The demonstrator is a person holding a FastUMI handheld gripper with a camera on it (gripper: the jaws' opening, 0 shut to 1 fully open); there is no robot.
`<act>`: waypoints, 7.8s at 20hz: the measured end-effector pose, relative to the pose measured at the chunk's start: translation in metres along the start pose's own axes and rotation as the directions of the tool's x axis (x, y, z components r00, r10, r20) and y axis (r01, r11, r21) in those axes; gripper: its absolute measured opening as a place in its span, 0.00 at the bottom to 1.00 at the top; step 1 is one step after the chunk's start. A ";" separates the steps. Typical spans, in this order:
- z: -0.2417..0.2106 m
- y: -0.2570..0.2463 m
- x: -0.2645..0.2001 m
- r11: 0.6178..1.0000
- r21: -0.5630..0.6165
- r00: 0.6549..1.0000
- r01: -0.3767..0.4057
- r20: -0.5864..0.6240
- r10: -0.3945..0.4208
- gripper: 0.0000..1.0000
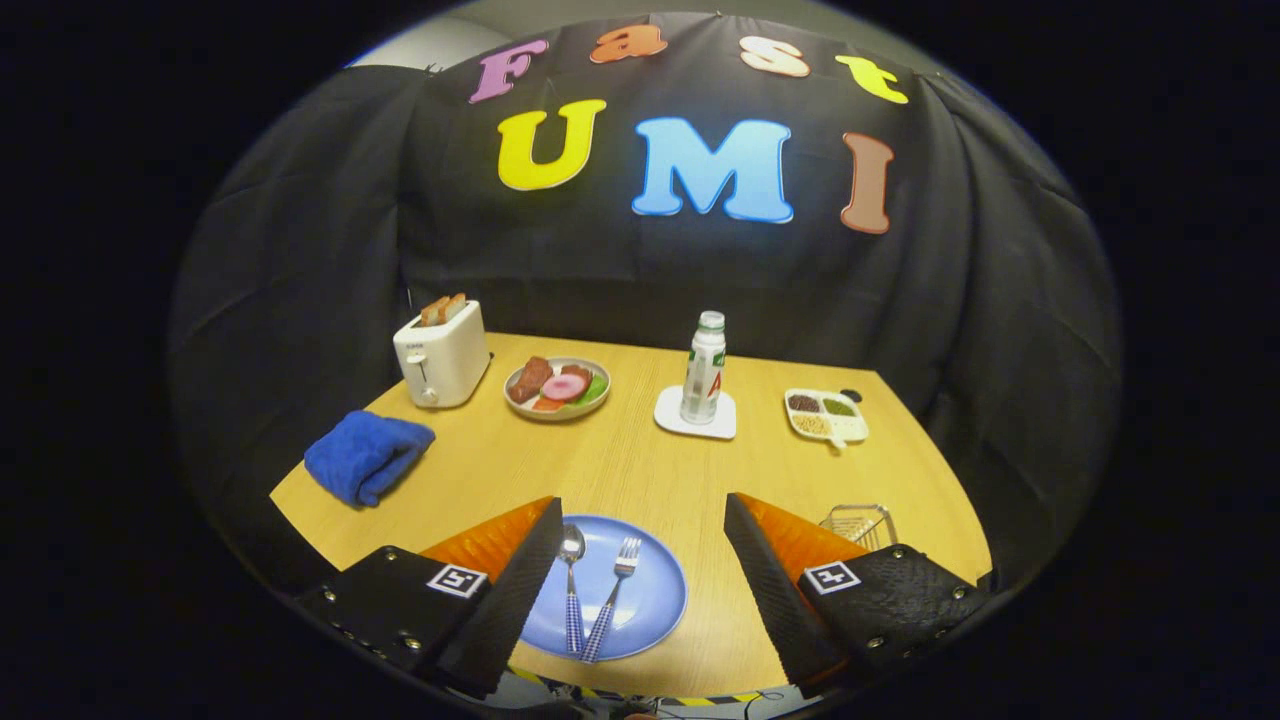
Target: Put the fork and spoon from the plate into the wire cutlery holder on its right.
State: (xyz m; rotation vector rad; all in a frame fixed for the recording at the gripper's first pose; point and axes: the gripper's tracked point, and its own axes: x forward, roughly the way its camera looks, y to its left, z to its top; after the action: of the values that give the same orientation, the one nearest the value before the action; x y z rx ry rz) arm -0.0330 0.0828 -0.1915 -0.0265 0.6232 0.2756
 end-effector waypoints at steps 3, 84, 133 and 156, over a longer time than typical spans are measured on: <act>-0.038 0.010 0.011 0.999 0.007 0.989 -0.031 -0.145 0.032 0.99; -0.077 -0.238 -0.035 0.983 0.045 0.166 -0.181 -0.983 0.076 0.05; -0.106 -0.065 -0.112 0.980 0.083 0.653 -0.182 -0.735 0.184 0.65; -0.135 0.050 0.026 0.969 0.009 0.669 -0.247 -0.722 0.177 0.65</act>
State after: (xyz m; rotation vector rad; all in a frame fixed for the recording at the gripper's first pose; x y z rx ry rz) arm -0.1031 0.1233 -0.3138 -0.1574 1.4163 0.5328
